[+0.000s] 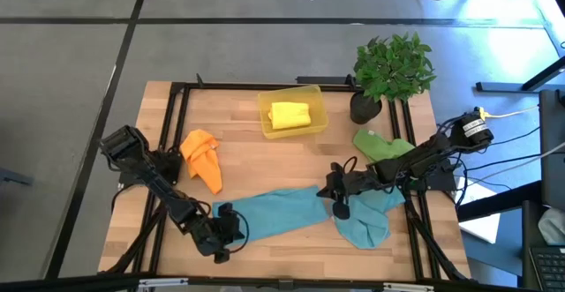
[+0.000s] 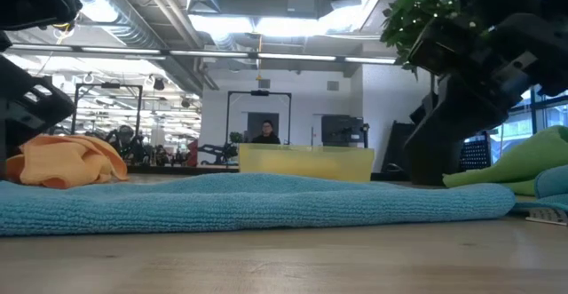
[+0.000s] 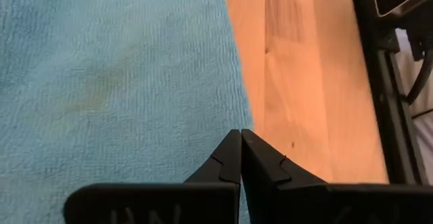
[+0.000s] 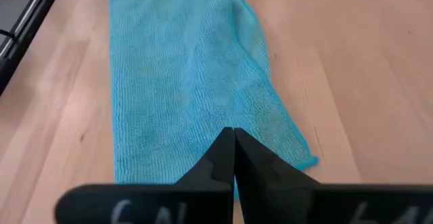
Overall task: Fold microfiber towels
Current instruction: Fold the left blue microfiber towel
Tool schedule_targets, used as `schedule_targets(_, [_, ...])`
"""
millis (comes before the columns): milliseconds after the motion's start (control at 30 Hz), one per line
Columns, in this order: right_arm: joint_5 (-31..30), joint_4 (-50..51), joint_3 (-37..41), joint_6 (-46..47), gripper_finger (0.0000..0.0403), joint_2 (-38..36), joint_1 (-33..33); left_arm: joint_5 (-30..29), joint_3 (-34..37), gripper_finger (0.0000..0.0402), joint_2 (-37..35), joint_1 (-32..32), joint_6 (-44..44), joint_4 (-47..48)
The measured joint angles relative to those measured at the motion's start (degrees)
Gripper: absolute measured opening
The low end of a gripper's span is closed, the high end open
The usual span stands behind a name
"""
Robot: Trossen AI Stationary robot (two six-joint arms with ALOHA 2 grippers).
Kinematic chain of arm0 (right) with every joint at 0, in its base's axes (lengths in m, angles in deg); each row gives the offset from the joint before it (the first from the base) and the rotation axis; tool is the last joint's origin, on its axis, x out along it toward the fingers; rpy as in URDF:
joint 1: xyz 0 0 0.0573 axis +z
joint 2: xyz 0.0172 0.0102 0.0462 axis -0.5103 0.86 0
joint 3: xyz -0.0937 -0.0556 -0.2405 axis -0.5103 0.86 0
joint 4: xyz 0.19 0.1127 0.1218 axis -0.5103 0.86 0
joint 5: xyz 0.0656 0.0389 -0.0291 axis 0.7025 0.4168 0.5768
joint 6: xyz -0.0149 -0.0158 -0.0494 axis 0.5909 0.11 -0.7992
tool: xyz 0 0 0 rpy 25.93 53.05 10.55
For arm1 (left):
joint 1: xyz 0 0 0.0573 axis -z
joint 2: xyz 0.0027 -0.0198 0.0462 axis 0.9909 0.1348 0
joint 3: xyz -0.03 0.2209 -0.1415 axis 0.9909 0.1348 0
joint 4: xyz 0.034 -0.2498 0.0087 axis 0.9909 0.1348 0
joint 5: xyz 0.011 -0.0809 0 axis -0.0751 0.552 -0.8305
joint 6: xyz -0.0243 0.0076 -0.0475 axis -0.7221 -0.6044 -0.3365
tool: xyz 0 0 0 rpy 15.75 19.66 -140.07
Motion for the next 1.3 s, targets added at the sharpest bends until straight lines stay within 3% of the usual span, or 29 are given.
schedule_targets(1300, [0.28,-2.7,-0.28,-3.0,0.0016,0.02,-0.72,-0.35,0.0,0.0,-0.56,1.6,0.05,-0.78])
